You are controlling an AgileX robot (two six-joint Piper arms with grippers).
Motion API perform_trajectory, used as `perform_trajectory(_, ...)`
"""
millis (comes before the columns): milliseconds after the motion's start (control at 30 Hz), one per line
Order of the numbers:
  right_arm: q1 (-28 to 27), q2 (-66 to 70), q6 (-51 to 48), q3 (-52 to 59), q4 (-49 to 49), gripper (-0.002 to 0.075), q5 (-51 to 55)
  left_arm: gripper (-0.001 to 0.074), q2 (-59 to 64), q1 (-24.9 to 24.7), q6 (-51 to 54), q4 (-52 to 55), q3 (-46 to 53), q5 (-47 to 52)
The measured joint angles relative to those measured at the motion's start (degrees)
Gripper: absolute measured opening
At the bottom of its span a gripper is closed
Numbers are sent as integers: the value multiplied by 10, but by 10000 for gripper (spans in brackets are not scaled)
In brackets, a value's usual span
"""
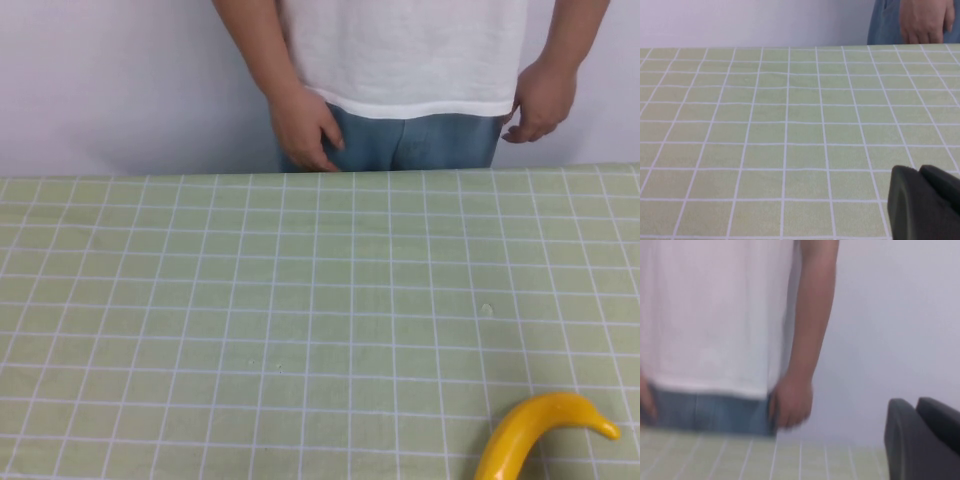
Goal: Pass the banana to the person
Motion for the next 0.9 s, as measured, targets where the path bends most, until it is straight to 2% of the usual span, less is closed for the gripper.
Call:
perform_trajectory(267,0,0,0,0,0,-7,-102,-4,0,0,0,0,0,0)
perform_trajectory(400,0,0,0,0,26,-7,-291,-4,0,0,0,0,0,0)
perform_trajectory(500,0,-1,0,-19,123,-8,-379,-4,0,0,0,0,0,0)
perform_trajectory(567,0,-1,-1,-58,198,-8,-362,-3,0,0,0,0,0,0)
perform_trajectory(700,0,4,-90,-177,328,-8,-206,-4,0,0,0,0,0,0)
perform_trajectory(800,0,48,-181,-251,371,-8,-73,-4,0,0,0,0,0,0)
perform_trajectory(900,0,129,-218,-305,382,-8,53,-4,0,0,0,0,0,0)
